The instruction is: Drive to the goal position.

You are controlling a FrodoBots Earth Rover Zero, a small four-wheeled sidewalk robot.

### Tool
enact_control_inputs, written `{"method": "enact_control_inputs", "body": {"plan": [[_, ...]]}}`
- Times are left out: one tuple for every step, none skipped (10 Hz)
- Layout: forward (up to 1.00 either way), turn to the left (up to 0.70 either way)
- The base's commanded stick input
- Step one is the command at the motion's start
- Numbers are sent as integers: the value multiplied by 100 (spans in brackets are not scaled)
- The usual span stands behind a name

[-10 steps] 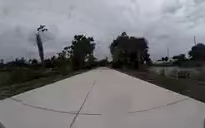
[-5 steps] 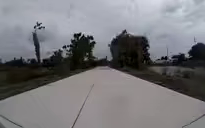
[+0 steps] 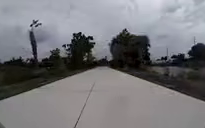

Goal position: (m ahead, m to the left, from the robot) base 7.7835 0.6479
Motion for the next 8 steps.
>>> {"method": "enact_control_inputs", "body": {"plan": [[85,0],[85,0],[85,0],[85,0],[85,0],[85,0],[85,0],[85,0]]}}
